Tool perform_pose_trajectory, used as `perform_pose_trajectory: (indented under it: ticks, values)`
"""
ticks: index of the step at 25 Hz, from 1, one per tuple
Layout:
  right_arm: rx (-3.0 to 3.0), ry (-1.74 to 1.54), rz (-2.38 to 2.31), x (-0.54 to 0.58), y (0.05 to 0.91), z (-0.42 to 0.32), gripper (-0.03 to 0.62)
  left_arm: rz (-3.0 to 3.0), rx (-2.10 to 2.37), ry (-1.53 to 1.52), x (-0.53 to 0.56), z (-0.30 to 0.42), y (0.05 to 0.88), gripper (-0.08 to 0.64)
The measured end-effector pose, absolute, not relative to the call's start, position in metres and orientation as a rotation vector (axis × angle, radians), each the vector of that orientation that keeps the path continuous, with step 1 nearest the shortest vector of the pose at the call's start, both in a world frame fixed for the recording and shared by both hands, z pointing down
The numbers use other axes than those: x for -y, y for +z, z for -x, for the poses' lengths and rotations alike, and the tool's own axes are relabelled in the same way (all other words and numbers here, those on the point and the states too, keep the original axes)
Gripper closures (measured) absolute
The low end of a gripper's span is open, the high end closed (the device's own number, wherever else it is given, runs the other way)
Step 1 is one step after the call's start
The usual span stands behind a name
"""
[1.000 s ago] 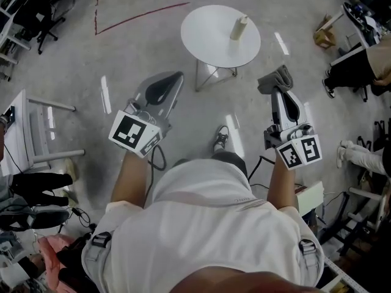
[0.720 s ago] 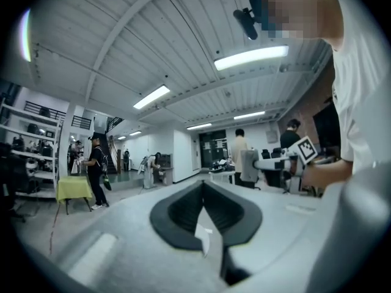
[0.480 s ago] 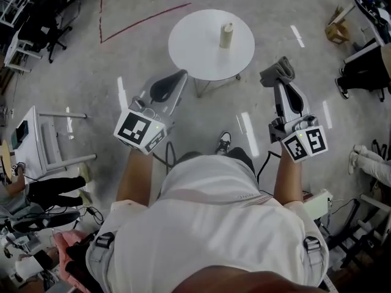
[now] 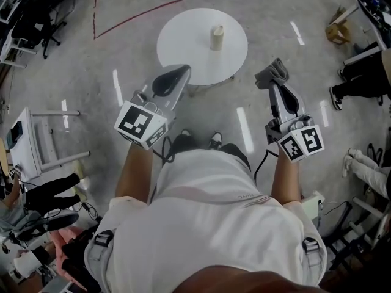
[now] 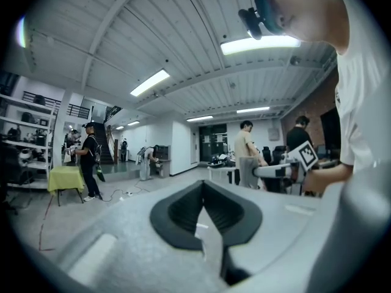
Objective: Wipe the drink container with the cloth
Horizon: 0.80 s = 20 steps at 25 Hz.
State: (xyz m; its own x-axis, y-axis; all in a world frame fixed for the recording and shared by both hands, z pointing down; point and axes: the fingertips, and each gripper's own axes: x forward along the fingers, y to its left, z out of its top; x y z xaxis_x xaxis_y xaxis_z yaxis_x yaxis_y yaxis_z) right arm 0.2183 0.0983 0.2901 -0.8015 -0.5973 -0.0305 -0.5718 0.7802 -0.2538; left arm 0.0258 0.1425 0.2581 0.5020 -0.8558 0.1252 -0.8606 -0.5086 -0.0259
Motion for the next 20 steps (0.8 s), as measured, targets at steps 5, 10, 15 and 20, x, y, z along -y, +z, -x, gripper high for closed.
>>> perform_pose_trajectory:
  ticks: [5, 10, 15, 20]
  values:
    - [-2.898, -0.383, 0.933, -0.070, 0.307, -0.205, 0.568, -2.668, 1.510, 0.198, -0.105, -0.022, 0.273, 0.558]
    - [-2.924, -0.402, 0.966, -0.039, 0.323, -0.174, 0.568, -2.702, 1.423, 0.179, -0.068, 0.001, 0.287, 0.558]
    - [-2.951, -0.413, 1.014, 0.005, 0.344, -0.117, 0.568, -2.737, 1.316, 0.257, -0.012, 0.044, 0.315, 0.558]
    - [-2.986, -0.495, 1.118, 0.058, 0.378, -0.048, 0.568, -2.703, 1.119, 0.383, 0.062, 0.094, 0.359, 0.523]
